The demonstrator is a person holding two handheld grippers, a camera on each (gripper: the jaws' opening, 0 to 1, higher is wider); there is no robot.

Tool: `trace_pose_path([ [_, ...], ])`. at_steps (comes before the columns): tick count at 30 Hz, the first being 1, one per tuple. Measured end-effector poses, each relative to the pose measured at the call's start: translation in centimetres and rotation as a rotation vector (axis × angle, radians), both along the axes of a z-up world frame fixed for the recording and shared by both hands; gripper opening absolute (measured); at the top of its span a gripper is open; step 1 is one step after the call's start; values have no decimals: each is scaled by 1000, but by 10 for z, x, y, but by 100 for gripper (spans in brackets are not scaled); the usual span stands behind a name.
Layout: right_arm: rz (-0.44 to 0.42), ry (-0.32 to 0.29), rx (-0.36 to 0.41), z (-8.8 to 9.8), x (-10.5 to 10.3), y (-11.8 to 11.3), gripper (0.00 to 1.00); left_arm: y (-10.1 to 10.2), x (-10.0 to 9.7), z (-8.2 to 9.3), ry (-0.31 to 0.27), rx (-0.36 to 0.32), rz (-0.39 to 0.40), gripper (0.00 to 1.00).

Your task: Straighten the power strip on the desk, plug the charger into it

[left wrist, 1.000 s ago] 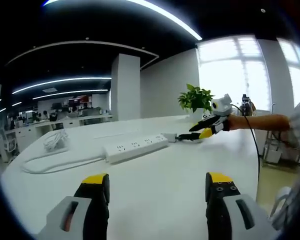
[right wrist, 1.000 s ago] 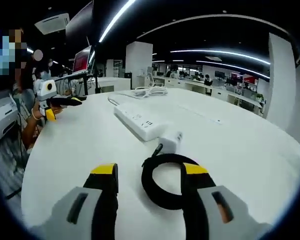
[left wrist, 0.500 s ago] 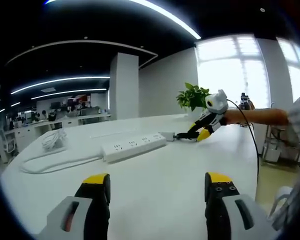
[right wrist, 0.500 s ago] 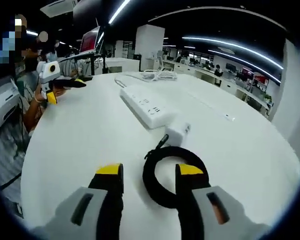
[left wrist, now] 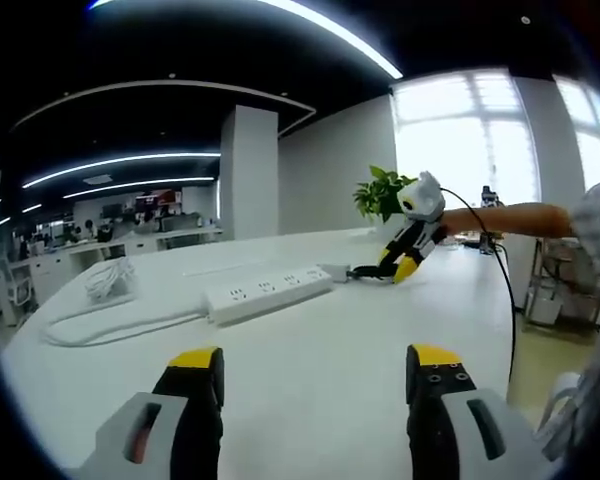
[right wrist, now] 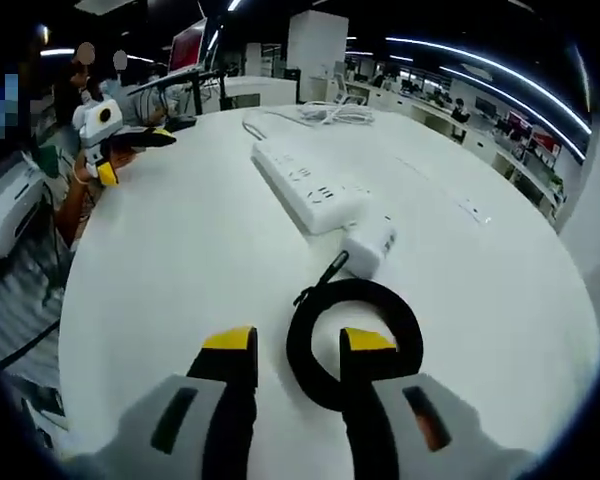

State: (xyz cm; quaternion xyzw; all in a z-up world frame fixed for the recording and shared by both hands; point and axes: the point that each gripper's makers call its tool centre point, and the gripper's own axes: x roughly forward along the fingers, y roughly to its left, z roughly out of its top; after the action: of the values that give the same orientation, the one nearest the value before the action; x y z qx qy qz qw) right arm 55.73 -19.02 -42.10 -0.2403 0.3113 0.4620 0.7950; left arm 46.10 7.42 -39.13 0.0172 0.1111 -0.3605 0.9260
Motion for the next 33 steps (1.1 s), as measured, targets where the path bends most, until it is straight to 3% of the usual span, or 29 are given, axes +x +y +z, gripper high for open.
trace_pose_path([
  [5,4,-7,-21,0,2,-1,23,1,0,1,-4,-4,3,75],
  [13,11,-5,-44,-2,1,-2,19,1,0,1,0,-8,7,74],
  [27,32,-46,-34,-1,-1,-4,13,-2,-2,2,14,-20,14,73],
  [33,47,-69,8,5,-3,3,10,-3,-4,3,17,-21,15,73],
])
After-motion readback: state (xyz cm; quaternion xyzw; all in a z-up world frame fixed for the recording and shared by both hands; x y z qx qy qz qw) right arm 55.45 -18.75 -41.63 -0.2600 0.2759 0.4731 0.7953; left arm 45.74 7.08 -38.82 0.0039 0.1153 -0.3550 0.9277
